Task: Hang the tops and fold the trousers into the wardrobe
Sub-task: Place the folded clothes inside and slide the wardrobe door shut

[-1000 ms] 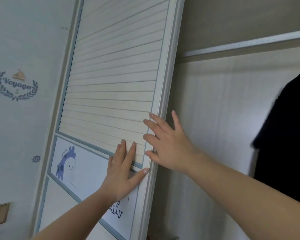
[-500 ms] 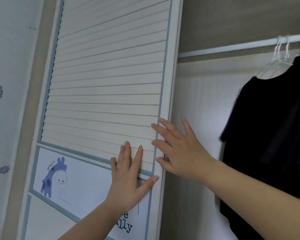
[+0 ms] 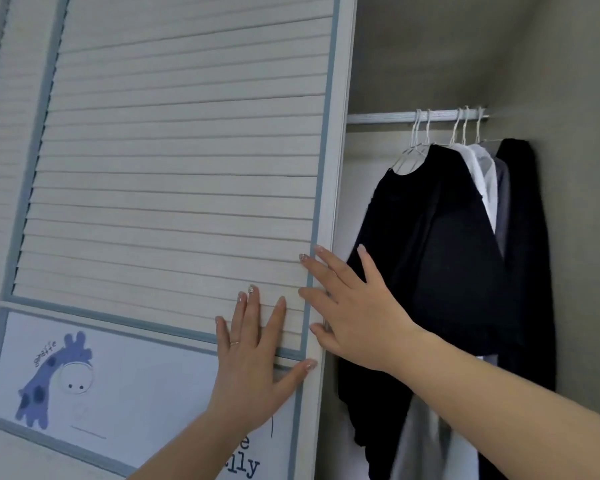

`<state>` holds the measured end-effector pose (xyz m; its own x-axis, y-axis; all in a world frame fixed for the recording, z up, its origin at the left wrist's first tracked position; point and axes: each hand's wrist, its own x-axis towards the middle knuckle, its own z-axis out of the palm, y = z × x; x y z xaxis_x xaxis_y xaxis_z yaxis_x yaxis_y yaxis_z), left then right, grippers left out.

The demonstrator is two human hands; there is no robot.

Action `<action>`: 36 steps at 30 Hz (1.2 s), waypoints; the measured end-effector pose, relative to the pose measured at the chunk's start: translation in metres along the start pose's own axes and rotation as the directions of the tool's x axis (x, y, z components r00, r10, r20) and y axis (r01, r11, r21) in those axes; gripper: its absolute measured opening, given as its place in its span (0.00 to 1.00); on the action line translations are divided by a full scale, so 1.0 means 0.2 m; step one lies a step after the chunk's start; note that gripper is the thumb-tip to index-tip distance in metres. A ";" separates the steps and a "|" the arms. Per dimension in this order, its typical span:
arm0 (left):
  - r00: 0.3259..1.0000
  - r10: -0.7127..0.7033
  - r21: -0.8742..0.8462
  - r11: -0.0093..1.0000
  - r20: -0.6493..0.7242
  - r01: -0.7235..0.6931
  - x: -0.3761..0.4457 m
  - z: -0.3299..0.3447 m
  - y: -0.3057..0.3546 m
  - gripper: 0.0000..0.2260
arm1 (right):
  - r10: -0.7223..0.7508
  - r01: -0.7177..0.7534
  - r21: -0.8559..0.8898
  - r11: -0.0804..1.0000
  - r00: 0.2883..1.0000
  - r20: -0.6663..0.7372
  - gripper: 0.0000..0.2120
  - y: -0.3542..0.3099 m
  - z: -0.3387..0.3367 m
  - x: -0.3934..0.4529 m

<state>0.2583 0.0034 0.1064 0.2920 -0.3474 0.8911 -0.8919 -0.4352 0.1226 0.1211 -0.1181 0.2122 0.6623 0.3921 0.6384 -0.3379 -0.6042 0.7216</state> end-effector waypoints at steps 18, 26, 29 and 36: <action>0.983 0.181 0.059 0.982 -0.014 -0.180 -0.03 0.16 0.81 0.34 | 0.098 -0.073 -0.167 0.983 0.985 0.145 0.31 0.48 -0.28 -0.68; 0.977 0.212 0.090 0.974 -0.032 -0.209 -0.04 0.24 1.09 0.34 | 0.189 -0.142 -0.231 0.963 0.963 0.195 0.31 0.58 -0.35 -0.92; 0.977 0.210 0.082 0.975 -0.026 -0.208 -0.04 0.25 1.17 0.34 | 0.218 -0.166 -0.243 0.956 0.954 0.205 0.31 0.61 -0.37 -0.97; 0.972 0.229 0.064 0.972 -0.058 -0.226 -0.05 0.29 1.31 0.34 | 0.254 -0.193 -0.264 0.945 0.941 0.224 0.33 0.66 -0.40 -1.08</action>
<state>0.0420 -0.1555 0.1049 0.0590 -0.3891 0.9193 -0.9107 -0.3982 -0.1101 -0.1195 -0.2266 0.1914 0.6869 0.0600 0.7243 -0.6233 -0.4637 0.6296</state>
